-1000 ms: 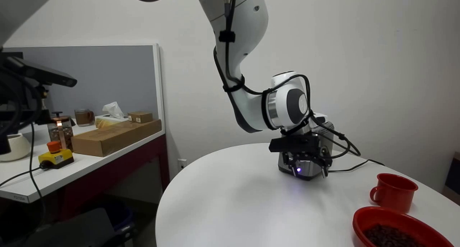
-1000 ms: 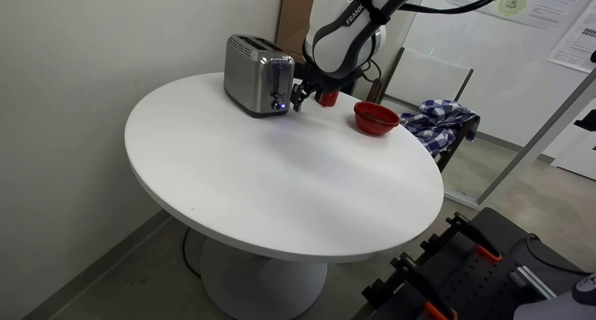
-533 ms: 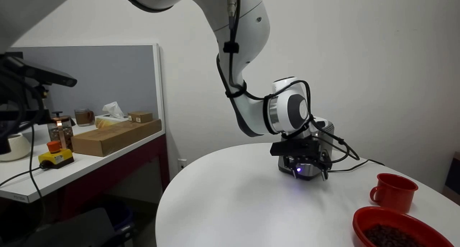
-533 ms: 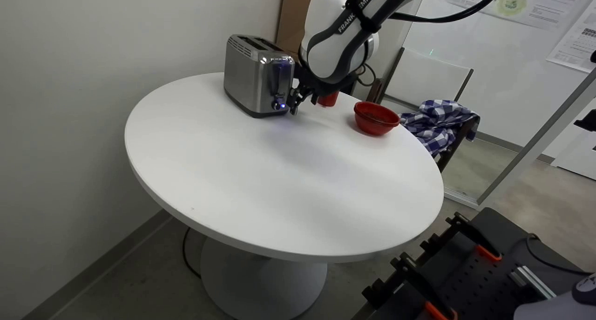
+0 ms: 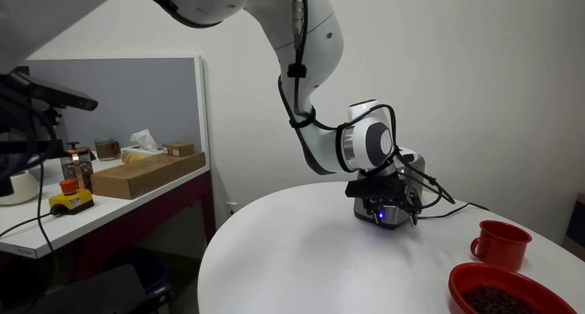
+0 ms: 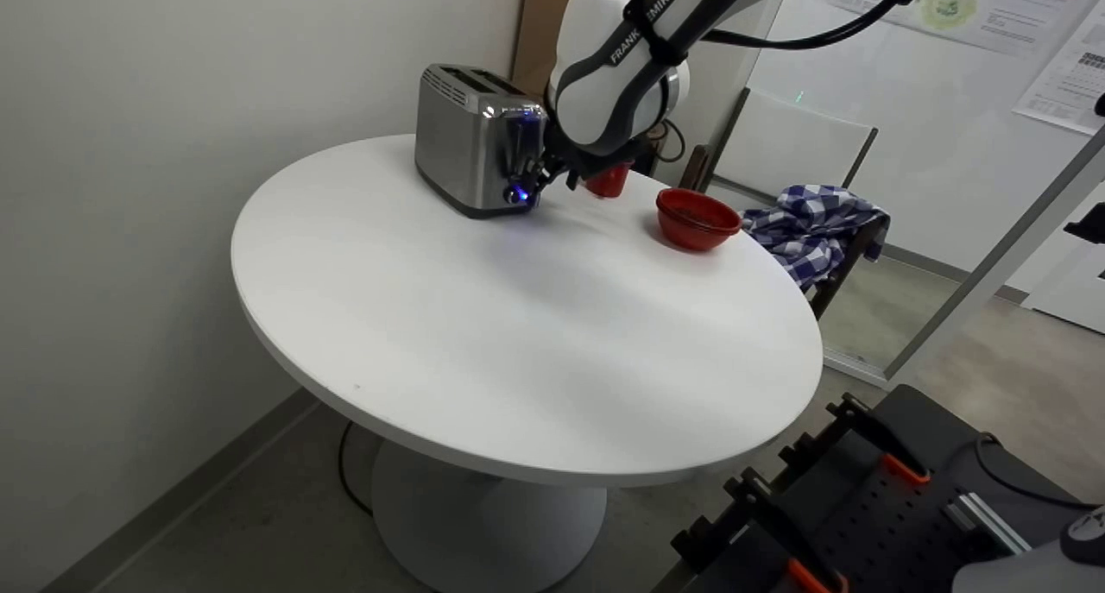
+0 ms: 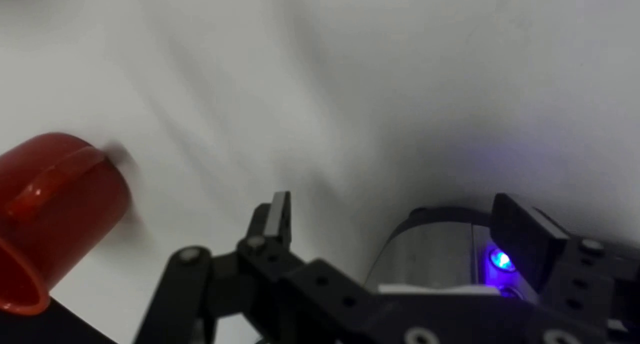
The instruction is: Release the lever on the toaster upwards
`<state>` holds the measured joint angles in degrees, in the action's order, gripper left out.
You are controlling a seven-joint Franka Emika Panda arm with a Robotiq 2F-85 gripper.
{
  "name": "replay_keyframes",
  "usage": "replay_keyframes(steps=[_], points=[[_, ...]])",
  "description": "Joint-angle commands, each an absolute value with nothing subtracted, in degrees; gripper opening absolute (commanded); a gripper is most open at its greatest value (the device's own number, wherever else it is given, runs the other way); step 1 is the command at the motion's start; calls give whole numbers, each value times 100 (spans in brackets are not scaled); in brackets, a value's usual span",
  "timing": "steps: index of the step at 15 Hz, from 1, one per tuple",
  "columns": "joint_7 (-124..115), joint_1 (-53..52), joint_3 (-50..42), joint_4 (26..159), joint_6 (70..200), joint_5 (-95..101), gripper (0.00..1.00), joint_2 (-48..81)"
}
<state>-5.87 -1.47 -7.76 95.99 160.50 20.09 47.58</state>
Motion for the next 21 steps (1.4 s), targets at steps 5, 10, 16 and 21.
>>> replay_keyframes(steps=[5, 10, 16, 21], points=[[-652, -432, -1118, 9420, 16668, 1773, 100, 5040], [-609, -466, -1163, 9502, 16864, 1745, 100, 4984], [-462, -386, -1081, 9770, 17321, 1680, 100, 4766], [-362, -299, -991, 9929, 17427, 1486, 100, 4663]])
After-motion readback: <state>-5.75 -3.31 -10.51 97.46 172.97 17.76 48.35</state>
